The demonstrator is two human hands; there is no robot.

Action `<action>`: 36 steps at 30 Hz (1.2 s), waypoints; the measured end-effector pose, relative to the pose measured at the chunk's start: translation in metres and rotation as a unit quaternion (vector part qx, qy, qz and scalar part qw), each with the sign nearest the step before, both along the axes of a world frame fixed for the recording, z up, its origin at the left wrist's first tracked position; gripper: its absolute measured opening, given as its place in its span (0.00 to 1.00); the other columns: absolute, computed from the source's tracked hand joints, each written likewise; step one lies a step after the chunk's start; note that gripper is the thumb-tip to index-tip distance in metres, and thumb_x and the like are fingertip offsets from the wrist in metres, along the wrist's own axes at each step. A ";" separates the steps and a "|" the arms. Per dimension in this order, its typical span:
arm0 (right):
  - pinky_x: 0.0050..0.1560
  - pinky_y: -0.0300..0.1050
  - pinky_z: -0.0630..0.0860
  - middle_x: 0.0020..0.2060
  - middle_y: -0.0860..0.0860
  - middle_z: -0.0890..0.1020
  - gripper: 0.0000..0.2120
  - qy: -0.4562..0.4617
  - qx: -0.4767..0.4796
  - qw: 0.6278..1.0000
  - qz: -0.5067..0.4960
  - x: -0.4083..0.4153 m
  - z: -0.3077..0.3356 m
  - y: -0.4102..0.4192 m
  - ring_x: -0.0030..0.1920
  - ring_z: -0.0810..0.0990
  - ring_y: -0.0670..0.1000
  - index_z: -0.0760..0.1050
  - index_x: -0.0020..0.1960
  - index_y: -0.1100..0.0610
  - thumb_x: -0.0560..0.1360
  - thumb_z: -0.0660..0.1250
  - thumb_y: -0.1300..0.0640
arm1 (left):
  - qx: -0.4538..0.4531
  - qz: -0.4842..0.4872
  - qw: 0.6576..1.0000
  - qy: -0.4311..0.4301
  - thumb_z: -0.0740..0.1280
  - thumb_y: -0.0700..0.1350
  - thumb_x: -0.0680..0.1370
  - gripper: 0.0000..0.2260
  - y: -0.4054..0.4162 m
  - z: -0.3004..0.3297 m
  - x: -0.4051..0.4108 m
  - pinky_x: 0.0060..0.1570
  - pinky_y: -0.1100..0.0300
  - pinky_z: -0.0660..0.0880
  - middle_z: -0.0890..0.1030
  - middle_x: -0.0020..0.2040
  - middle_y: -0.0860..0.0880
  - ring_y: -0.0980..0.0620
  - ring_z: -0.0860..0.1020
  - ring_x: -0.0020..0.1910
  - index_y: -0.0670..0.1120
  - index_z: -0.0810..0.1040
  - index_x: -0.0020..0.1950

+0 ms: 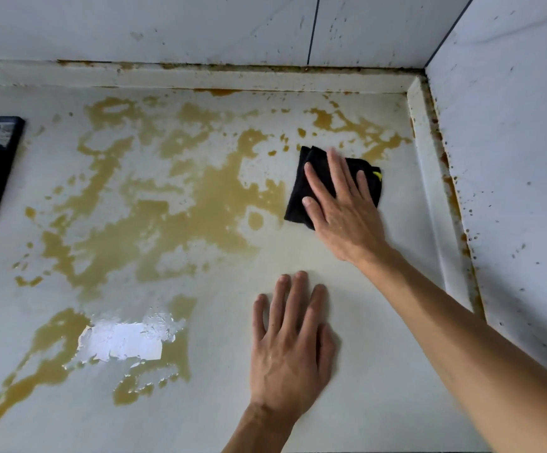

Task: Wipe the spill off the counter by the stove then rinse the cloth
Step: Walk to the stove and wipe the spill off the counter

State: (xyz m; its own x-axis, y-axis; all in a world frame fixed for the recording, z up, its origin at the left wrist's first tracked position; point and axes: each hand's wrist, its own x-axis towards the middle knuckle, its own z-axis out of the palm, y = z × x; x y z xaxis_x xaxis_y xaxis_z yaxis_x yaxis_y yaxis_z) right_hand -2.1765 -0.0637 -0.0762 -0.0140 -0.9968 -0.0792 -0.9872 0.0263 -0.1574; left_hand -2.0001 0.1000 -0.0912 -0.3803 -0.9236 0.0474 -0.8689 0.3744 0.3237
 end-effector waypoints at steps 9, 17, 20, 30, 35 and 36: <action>0.84 0.60 0.47 0.85 0.51 0.54 0.28 0.023 -0.004 0.968 0.252 0.056 0.003 -0.011 0.85 0.51 0.55 0.55 0.85 0.43 0.86 0.50 0.40 | -0.009 0.001 1.000 -0.003 0.65 0.52 0.81 0.26 0.000 0.001 -0.001 0.79 0.37 0.62 0.67 0.84 0.45 0.42 0.63 0.85 0.50 0.73 0.79; 0.83 0.63 0.50 0.86 0.53 0.52 0.29 0.037 -0.019 0.996 0.077 0.019 -0.004 0.035 0.85 0.51 0.57 0.53 0.86 0.48 0.87 0.48 0.41 | -0.010 0.002 1.000 -0.002 0.65 0.53 0.81 0.26 -0.001 0.002 0.000 0.80 0.38 0.60 0.67 0.84 0.46 0.43 0.62 0.85 0.51 0.72 0.79; 0.82 0.62 0.54 0.85 0.51 0.55 0.28 0.039 -0.018 0.995 0.095 -0.002 -0.007 0.083 0.85 0.54 0.56 0.55 0.85 0.48 0.87 0.49 0.42 | -0.014 -0.006 1.000 -0.002 0.65 0.52 0.81 0.25 -0.001 0.000 0.001 0.79 0.37 0.62 0.69 0.82 0.47 0.43 0.62 0.85 0.52 0.74 0.78; 0.84 0.61 0.46 0.86 0.52 0.51 0.30 0.021 -0.003 0.999 -0.029 0.010 -0.002 -0.010 0.86 0.48 0.56 0.50 0.86 0.48 0.87 0.47 0.42 | -0.010 0.002 1.000 0.006 0.55 0.56 0.84 0.25 -0.001 -0.011 0.000 0.83 0.42 0.54 0.63 0.86 0.50 0.46 0.59 0.86 0.54 0.70 0.81; 0.85 0.58 0.44 0.86 0.49 0.49 0.29 0.018 0.007 0.998 -0.063 -0.040 0.000 0.041 0.86 0.46 0.53 0.49 0.86 0.45 0.86 0.45 0.40 | -0.027 0.011 1.000 0.007 0.60 0.54 0.82 0.25 0.000 -0.012 -0.001 0.82 0.40 0.57 0.64 0.85 0.50 0.46 0.61 0.86 0.54 0.72 0.79; 0.85 0.57 0.44 0.86 0.49 0.49 0.29 0.015 0.014 0.996 -0.088 -0.051 0.001 0.037 0.86 0.46 0.53 0.48 0.86 0.45 0.86 0.44 0.40 | -0.030 0.013 0.999 0.007 0.62 0.53 0.81 0.25 0.000 -0.012 -0.002 0.81 0.40 0.58 0.65 0.85 0.50 0.46 0.61 0.86 0.55 0.72 0.79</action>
